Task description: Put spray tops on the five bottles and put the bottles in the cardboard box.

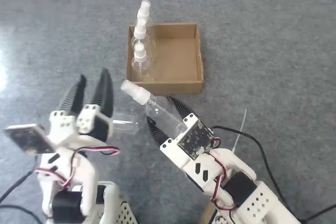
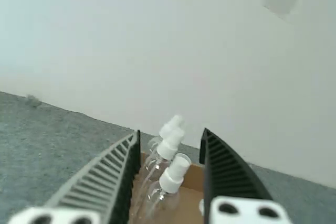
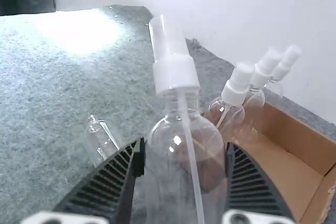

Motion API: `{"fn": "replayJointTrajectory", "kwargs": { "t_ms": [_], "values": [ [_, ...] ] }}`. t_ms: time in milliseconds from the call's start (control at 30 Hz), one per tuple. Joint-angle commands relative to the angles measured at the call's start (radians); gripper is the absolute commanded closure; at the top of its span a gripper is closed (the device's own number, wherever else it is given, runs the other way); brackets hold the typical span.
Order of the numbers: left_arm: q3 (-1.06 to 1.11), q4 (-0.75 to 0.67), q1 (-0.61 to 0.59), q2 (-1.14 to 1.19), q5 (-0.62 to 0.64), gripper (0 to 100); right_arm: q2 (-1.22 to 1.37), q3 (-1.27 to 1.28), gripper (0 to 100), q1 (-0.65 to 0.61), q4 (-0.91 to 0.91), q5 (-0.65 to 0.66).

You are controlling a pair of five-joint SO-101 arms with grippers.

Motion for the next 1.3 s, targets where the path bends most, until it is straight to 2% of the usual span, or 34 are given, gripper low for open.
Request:
{"fn": "replayJointTrajectory", "kwargs": {
  "t_ms": [0,200,500,800,967,1267],
  "values": [
    [-0.027,-0.061,-0.087,0.000,0.037,83,-0.031,-0.026,83.4,-0.004,-0.030,-0.005],
    [0.085,-0.192,-0.095,0.000,0.034,83,-0.031,-0.044,83.3,-0.008,-0.030,-0.009],
    [0.113,-0.219,-0.097,0.000,0.031,83,-0.031,-0.072,83.3,-0.012,-0.068,-0.012],
    [0.153,-0.262,-0.087,0.002,0.031,83,-0.031,-0.086,83.3,-0.136,-0.064,-0.006],
    [0.153,-0.238,-0.025,0.000,0.026,83,-0.031,-0.084,83.3,-0.136,-0.068,-0.006],
    [0.148,-0.187,0.153,-0.005,-0.106,87,-0.031,-0.078,83.3,-0.136,-0.061,-0.006]
  ]
}}
